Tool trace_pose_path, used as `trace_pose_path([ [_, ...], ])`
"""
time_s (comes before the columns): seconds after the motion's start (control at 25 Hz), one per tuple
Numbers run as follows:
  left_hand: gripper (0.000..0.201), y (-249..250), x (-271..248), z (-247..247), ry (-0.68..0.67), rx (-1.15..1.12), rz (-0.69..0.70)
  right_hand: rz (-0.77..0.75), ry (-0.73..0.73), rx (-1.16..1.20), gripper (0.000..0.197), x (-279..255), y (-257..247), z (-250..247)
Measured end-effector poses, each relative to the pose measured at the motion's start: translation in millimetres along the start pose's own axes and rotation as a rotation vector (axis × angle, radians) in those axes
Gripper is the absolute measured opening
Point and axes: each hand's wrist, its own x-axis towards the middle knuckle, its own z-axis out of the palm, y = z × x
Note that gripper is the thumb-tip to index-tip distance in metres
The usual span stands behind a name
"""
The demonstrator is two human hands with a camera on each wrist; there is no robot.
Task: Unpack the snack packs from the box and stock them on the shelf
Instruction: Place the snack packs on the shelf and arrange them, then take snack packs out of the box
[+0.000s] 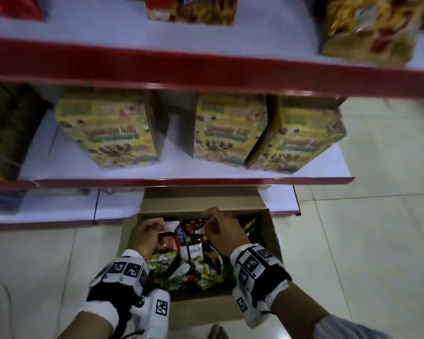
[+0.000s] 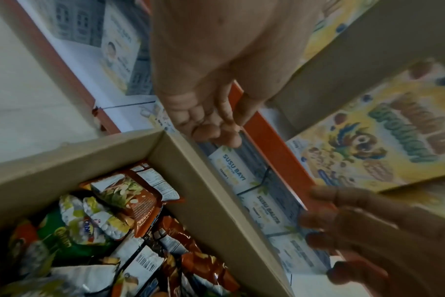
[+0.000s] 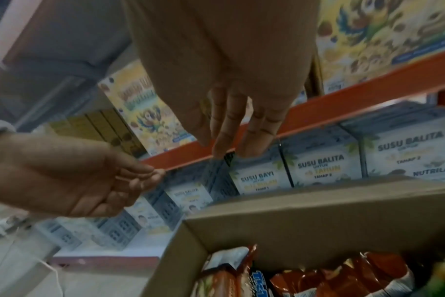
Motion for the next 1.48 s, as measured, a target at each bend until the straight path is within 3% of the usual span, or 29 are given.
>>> trace_pose_path([
  [0.2,0.017,-58,83,3,0.043,-0.048,-0.003,-0.082,-0.081,-0.061,0.032,65,64,95],
  [0.32,0.018,-76,119,-1,-0.011,0.046,0.043,-0.181,-0.175,-0.111,0.044,102,90,141],
  [0.4,0.017,-88,137,-3,-0.045,0.116,0.092,-0.267,-0.274,-0.257,0.055,124,102,169],
  [0.52,0.009,-95,155,2,-0.120,0.248,0.181,-0.386,-0.258,-0.489,0.050,150,112,189],
  [0.76,0.039,-76,164,7,-0.200,0.651,0.297,-0.440,-0.180,-0.424,0.031,160,105,164],
  [0.92,0.072,-65,136,-21,-0.308,0.823,0.613,-0.336,-0.093,-0.231,0.006,133,94,126],
  [1.0,0.078,-62,119,-36,-0.497,0.901,0.756,-0.241,-0.053,0.111,0.018,121,94,106],
  [1.08,0.076,-65,106,-39,-0.622,0.835,0.829,-0.137,-0.070,0.530,0.021,110,95,94],
  [1.12,0.069,-68,106,-36,-0.600,0.760,0.860,-0.132,-0.078,0.607,0.024,107,96,90],
  [1.24,0.046,-75,109,-26,-0.389,0.507,0.978,-0.237,-0.024,0.576,0.023,97,90,82],
  [1.36,0.030,-76,104,-26,-0.331,0.250,0.941,-0.426,-0.060,0.640,0.051,86,86,77],
  [1.44,0.038,-75,99,-31,-0.352,0.218,0.931,-0.502,-0.032,0.594,0.051,79,82,77],
  [1.48,0.056,-76,95,-33,-0.393,0.219,0.914,-0.509,0.000,0.565,0.046,77,79,76],
])
